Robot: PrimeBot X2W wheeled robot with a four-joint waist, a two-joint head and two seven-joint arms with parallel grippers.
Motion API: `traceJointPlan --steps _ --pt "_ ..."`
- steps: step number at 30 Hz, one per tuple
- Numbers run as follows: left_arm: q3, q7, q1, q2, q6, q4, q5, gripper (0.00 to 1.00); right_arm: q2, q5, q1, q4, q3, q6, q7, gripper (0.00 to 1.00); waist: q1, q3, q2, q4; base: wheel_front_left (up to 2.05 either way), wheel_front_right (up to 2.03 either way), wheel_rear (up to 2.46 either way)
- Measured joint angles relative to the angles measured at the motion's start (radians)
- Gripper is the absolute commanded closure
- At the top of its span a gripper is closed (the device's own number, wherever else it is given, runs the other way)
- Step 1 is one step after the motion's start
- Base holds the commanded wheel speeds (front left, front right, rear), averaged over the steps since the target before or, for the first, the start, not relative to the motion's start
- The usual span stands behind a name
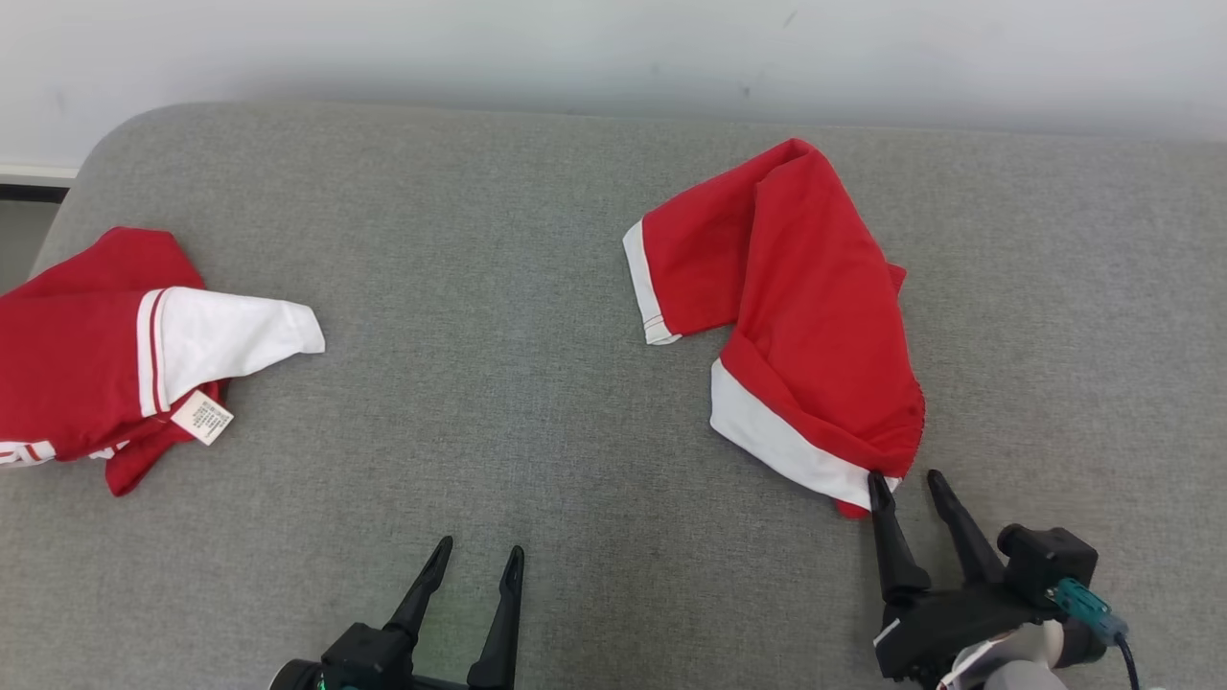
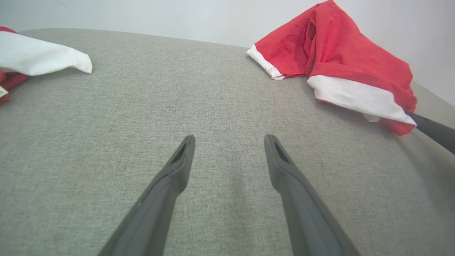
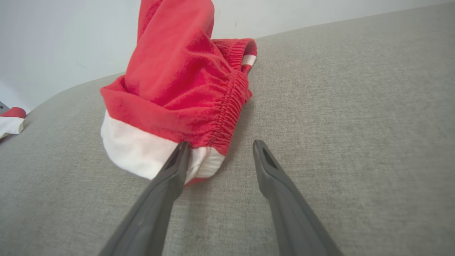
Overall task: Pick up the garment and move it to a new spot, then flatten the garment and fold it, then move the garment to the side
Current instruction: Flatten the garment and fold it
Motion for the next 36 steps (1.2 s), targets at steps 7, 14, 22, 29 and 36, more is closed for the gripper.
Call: traceJointPlan --steps 7,14,22,29,36 --pt "0.003 0.0 0.001 0.0 -0.004 0.0 0.001 0.0 0.001 0.013 -0.033 0.033 0.034 0.0 0.0 1.0 0.0 0.006 0.0 0.018 0.0 0.0 0.0" --pt "0.012 0.0 0.016 0.0 -0.005 0.006 0.002 0.0 -0.014 0.044 -0.041 -0.05 0.064 0.0 0.0 1.0 0.0 -0.017 0.0 0.019 0.0 0.0 0.0" --pt "-0.005 0.0 0.042 0.0 -0.005 0.019 -0.001 0.0 -0.063 0.048 -0.201 -0.157 0.238 0.0 0.0 1.0 0.0 -0.086 0.0 0.018 0.0 0.0 0.0" --pt "-0.033 0.0 0.064 -0.001 -0.006 0.034 -0.007 0.0 -0.037 0.127 -0.428 -0.15 0.428 0.0 0.0 1.0 0.0 -0.133 -0.0001 0.053 0.0 0.0 0.0" --pt "-0.017 0.0 0.092 0.0 -0.006 0.041 -0.009 0.0 -0.053 0.212 -0.462 -0.151 0.484 0.0 0.0 1.0 -0.0001 -0.149 -0.0001 0.107 0.0 0.0 0.0"
